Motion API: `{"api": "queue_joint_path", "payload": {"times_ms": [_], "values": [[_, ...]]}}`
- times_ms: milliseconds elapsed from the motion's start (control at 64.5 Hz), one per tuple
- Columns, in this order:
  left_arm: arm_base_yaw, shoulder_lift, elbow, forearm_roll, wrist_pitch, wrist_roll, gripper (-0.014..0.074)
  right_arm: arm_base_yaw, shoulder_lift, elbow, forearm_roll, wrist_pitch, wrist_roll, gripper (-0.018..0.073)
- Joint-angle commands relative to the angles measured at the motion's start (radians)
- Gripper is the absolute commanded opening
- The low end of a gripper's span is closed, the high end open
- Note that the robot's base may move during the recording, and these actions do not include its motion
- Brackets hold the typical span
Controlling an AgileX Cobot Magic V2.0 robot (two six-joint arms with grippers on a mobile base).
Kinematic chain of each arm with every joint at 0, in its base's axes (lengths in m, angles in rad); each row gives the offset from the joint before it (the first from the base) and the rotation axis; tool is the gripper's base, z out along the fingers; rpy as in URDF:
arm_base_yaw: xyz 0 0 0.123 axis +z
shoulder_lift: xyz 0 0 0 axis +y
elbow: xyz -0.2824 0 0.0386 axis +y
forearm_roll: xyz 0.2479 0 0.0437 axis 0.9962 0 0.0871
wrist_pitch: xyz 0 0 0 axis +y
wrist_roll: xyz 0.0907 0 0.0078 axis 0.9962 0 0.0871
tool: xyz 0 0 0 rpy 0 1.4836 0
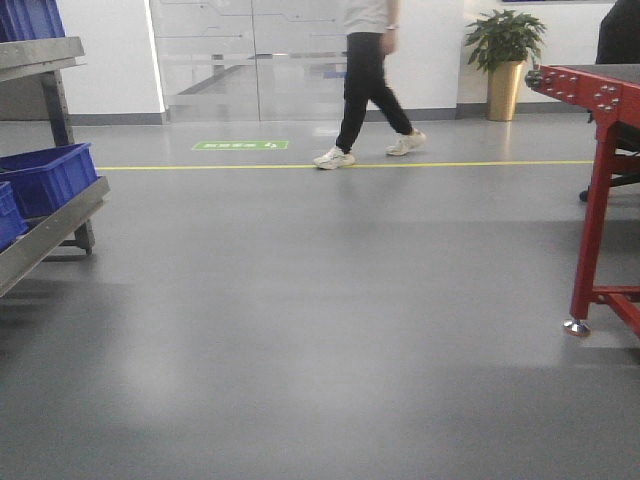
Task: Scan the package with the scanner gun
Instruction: 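Drive the base forward along the aisle toward the red table, then turn the base and pull up alongside the carpeted work table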
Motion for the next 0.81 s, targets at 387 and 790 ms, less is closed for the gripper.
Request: {"api": "queue_joint_path", "payload": {"times_ms": [387, 790], "values": [[0.005, -0.004, -0.003, 0.0, -0.016, 0.0, -0.0111, -0.002, -0.003, -0.001, -0.005, -0.02, 0.001, -0.0162], [0.005, -0.004, -0.003, 0.0, -0.016, 0.0, -0.0111, -0.002, -0.003, -0.001, -0.005, -0.02, 0.001, -0.0162]]}}
